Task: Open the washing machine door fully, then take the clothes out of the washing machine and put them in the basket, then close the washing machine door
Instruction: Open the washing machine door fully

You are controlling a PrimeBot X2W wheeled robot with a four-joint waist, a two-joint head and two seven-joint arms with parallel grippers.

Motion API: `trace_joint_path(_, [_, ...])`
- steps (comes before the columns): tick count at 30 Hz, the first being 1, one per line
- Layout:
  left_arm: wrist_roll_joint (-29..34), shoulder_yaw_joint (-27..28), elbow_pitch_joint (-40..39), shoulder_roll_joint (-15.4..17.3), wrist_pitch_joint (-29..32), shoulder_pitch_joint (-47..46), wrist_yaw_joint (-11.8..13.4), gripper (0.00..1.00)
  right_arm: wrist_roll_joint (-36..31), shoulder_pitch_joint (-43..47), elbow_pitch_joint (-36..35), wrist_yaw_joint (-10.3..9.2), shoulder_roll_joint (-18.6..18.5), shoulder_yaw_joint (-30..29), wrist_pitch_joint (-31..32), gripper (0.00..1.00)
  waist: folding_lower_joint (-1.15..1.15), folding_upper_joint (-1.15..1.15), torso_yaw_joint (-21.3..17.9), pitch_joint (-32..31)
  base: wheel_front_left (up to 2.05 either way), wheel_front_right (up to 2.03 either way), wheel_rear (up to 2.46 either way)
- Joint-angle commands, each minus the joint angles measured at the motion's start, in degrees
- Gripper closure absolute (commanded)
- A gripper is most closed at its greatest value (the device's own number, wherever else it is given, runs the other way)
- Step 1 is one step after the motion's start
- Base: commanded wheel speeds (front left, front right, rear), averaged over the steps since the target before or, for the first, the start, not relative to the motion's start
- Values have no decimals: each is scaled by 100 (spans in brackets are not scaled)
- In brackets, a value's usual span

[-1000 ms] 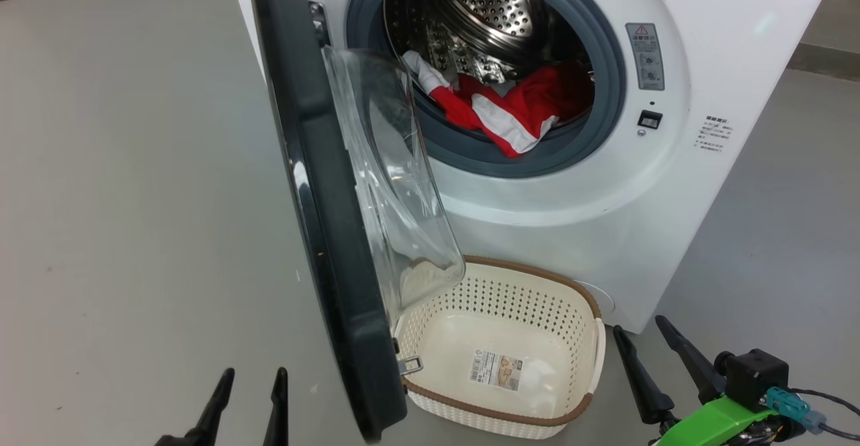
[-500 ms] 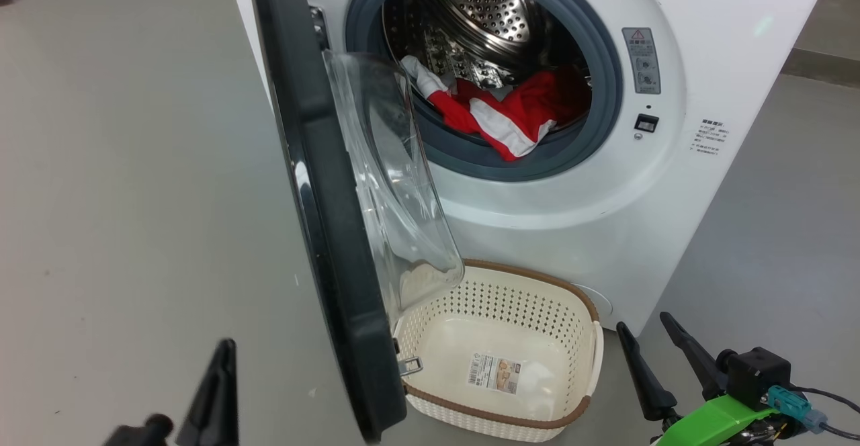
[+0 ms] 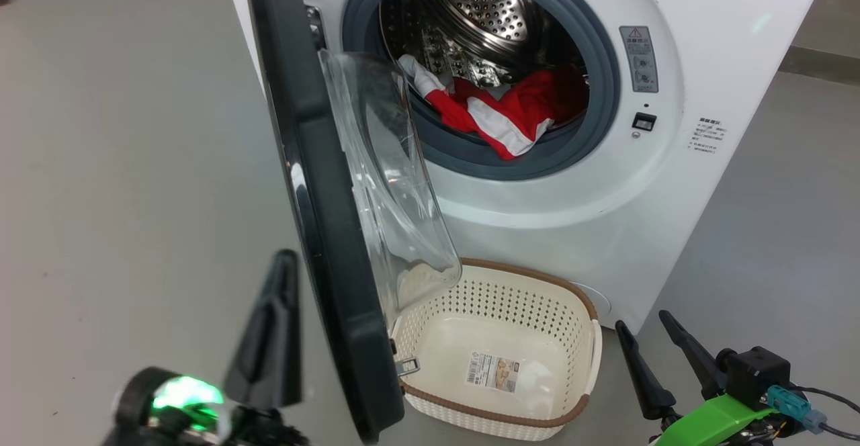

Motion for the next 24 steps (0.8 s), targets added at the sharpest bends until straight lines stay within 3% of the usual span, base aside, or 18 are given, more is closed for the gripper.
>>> trace_joint_path(1, [53,-30,-214,49,-28,-131,-58,100,-35,-41,-160,36,-61,102,-78,0,0,0,-7,12,0,0,0])
trace_joint_path(7, [-71,-840,385,49,-28,71,-175,100,-53,-78,-192,36,-68,118,-78,0,0,0,-36,62,0,0,0])
trace_joint_path(13, [-393,-1384,1533,49,-28,84,-97,100,-59,-128,-188,36,-67,133,-78,0,0,0,-66,109,0,0,0])
trace_joint_path(17, [-675,-1502,2198,49,-28,-79,58,100,-65,-129,-196,36,-59,128,-78,0,0,0,-73,106,0,0,0])
trace_joint_path(24, [-904,-1405,2520,49,-28,-221,204,100,-67,-114,-201,36,-50,131,-78,0,0,0,-72,84,0,0,0])
